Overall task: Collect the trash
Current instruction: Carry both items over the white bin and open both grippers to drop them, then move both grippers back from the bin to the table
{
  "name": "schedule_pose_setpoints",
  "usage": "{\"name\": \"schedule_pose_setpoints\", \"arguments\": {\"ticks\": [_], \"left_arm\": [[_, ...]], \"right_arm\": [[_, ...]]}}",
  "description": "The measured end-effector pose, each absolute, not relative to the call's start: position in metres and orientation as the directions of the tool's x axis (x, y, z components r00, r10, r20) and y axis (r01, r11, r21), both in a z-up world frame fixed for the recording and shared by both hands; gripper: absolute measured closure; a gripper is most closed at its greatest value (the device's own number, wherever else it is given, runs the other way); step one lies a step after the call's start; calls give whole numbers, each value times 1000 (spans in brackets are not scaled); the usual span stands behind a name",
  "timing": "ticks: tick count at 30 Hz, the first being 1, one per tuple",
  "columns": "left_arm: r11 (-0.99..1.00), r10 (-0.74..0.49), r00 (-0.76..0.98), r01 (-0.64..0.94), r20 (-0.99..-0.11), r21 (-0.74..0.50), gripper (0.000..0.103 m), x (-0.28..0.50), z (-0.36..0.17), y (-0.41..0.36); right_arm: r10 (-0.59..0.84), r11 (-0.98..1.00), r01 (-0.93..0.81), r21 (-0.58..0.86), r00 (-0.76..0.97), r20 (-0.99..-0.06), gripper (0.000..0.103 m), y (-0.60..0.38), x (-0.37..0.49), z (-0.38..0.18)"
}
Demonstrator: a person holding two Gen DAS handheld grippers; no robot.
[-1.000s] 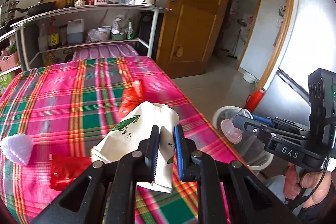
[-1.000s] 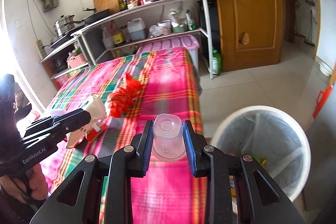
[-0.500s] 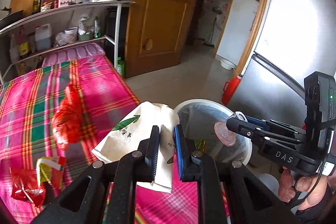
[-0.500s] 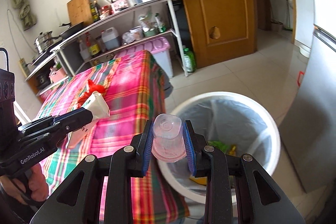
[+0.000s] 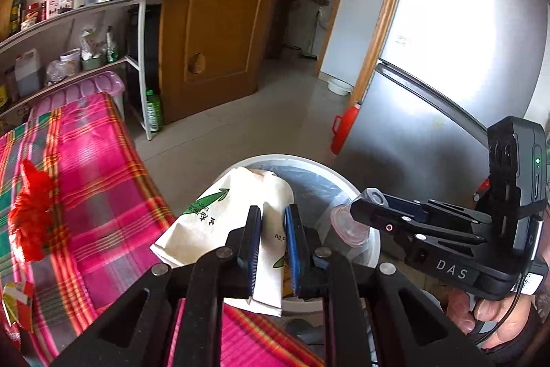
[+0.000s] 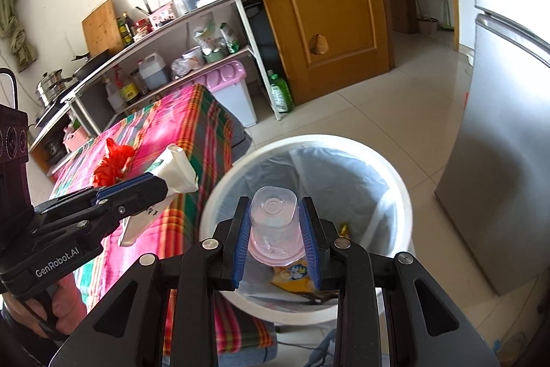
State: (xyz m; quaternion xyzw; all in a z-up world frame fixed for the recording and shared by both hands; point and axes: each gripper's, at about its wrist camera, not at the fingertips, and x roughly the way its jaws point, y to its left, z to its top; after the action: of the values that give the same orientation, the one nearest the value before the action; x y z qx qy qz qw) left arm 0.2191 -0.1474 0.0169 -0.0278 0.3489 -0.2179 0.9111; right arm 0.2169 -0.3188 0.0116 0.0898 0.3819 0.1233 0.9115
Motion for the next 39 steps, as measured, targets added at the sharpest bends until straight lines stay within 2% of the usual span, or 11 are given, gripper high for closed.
{"name": "schedule_pose_setpoints", "arguments": {"ticks": [14,18,39], "left_arm": [[876,-469,611,417,-638,-244,86,242,-7,-174],[877,-466,610,413,-641,-245,76,244,-10,-174],[914,-404,702,326,-587,-240,76,194,15,-116]], "right_arm": [[267,959,-114,258,665,-697,72,-334,224,-1],[264,959,-108,261,669,-695,70,-337,223,-2],[311,950,-204,237,698,-645,69,-298,193,26]]}}
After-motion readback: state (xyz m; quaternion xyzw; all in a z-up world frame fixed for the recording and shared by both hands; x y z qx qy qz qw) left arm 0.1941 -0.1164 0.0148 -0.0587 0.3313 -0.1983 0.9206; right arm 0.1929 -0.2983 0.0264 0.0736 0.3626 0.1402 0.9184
